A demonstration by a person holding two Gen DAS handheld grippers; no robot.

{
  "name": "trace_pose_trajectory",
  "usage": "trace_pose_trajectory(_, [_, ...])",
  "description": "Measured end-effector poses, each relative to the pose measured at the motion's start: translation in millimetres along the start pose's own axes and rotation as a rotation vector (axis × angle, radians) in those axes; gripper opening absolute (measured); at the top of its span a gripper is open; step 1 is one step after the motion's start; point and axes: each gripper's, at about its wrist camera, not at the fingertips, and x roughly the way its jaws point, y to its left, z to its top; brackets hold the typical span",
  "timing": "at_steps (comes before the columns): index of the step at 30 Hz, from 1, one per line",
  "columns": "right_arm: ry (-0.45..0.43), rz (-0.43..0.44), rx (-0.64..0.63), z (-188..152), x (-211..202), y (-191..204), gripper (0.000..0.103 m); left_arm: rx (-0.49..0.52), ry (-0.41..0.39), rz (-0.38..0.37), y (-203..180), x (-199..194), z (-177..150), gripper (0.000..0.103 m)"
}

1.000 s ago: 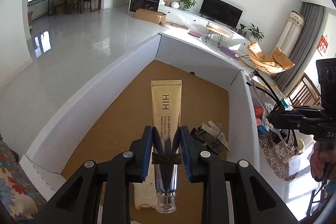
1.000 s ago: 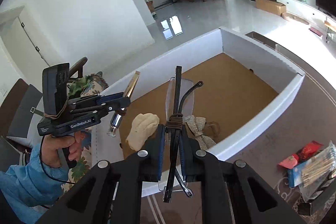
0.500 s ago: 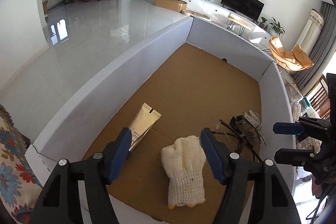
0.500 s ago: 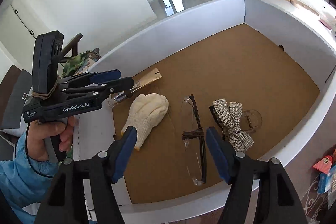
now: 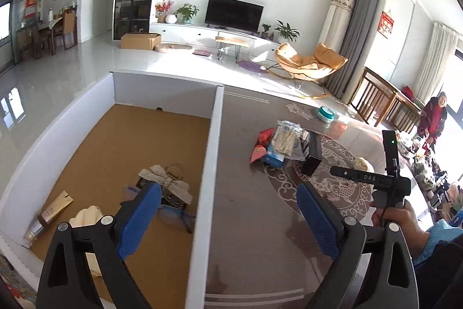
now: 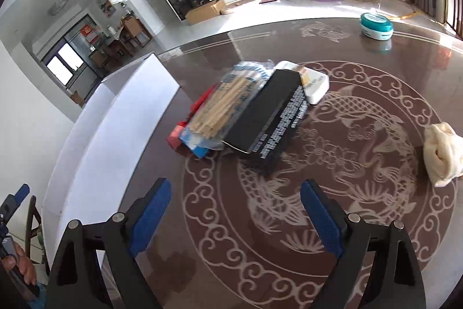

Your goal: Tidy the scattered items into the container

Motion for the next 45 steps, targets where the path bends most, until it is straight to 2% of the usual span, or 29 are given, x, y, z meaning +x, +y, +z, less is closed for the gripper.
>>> trace_pose_trajectory(4, [0.003,-0.162,-0.059,-29,-15,-53,0.091,0.081,0.129,-0.058,-59,72,-19,0.098])
trace_pose_trajectory(8, [0.003,-0.215,-0.094,-47,-15,-78,0.092,0.112,0.249,-0.033,-90,152,-41,0.098])
trace_pose_trajectory(14, [0.004,-0.257,-0.204,-60,-8,-66,0.099,0.148,0.268,0.054,-99,201,-47,0.098])
trace_pose_trajectory(17, [0.018,-0.250,-0.221,-61,-4,-63,0.103,0.192,0.252,0.100,-101,208,-49,0.098])
trace_pose_trajectory(21, [0.017,-0.250,-0.220,-62,-4,-64,0.103,0.187,0.241,0.112,-101,209,-48,0.103])
trace_pose_trajectory(45, [0.009,-0.262,-0.206,-64,-6,-65,0.103,0.177,0.235,0.119,-100,208,-50,0.103])
